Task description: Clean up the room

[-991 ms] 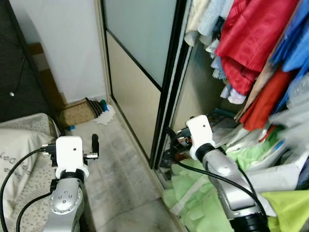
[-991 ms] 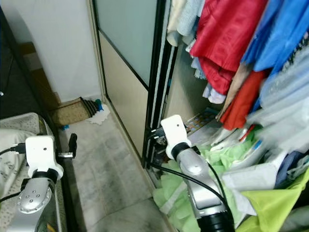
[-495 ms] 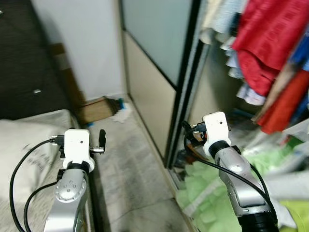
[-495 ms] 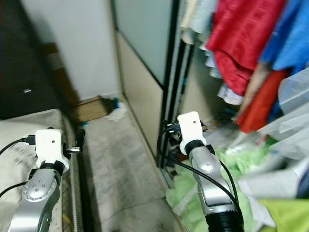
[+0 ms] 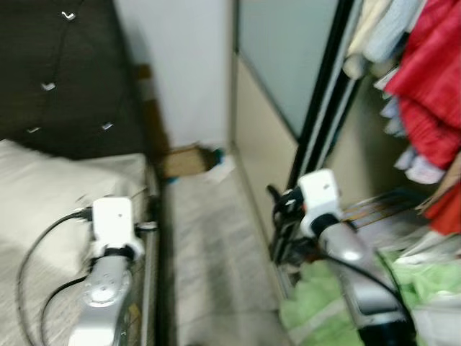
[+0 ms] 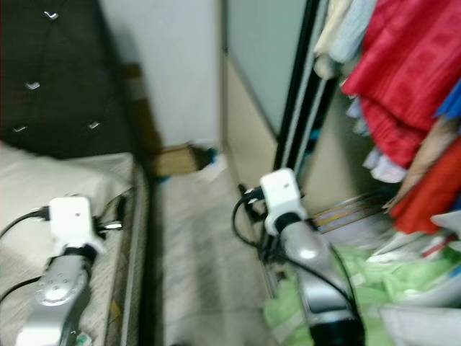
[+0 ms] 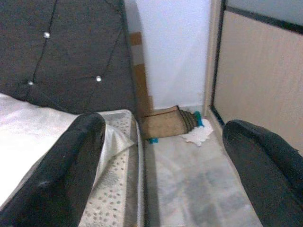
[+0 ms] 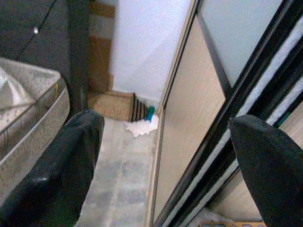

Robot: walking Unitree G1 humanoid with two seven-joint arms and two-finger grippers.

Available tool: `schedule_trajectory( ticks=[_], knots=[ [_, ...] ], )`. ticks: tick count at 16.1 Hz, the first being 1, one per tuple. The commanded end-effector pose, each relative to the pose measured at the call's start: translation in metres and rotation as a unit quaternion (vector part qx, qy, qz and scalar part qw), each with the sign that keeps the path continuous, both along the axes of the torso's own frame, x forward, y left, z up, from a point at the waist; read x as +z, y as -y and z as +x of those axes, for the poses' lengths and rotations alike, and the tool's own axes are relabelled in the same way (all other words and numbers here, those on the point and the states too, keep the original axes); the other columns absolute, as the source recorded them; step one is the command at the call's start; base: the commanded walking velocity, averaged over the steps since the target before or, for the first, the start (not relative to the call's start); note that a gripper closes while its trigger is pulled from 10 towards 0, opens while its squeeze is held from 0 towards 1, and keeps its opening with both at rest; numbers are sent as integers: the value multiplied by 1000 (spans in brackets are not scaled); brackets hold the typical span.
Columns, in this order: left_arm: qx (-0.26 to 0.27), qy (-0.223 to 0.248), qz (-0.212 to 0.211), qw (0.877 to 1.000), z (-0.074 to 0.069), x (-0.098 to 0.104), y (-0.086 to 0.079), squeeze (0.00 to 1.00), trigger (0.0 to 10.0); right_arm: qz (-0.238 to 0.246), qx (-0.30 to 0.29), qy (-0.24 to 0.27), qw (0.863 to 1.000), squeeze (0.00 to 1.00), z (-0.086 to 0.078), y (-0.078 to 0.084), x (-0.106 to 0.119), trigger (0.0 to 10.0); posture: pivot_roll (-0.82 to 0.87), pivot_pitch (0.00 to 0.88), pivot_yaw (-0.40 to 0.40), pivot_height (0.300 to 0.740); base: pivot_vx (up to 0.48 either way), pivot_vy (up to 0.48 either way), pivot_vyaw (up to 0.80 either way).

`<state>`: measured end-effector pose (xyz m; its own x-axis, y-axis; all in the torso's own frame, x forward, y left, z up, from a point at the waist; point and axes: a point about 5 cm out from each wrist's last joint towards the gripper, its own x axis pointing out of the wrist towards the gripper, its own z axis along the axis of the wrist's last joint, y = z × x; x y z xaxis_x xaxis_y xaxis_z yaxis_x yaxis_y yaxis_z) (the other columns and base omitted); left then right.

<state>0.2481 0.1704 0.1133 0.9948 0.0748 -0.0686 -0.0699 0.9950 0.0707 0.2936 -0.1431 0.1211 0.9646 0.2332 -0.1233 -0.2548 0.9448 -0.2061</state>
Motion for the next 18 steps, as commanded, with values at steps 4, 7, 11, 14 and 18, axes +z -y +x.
schedule_trajectory(
  ticks=[4,7,11,14,18],
  knots=[
    [13,-4,-23,1000,2,1,-5,0,10000,19,18,6,1000,0,-4,-8,5,10000,-131,0,-36,740,0,0,800],
    [16,1,-21,1000,4,4,-2,0,10000,24,37,4,999,0,-1,-16,4,10000,-106,0,-51,740,0,0,800],
    [39,-9,-25,999,-3,1,-7,0,10000,24,46,5,999,0,1,-15,5,10000,-99,0,-53,740,0,0,800],
    [50,-12,7,999,-1,4,-5,0,10000,43,48,6,998,0,4,-18,9,10000,-109,0,-45,740,0,0,800],
    [24,-3,-16,1000,2,4,-2,0,10000,50,56,12,997,0,4,-23,12,10000,-128,0,-33,740,0,0,800]
  ],
)
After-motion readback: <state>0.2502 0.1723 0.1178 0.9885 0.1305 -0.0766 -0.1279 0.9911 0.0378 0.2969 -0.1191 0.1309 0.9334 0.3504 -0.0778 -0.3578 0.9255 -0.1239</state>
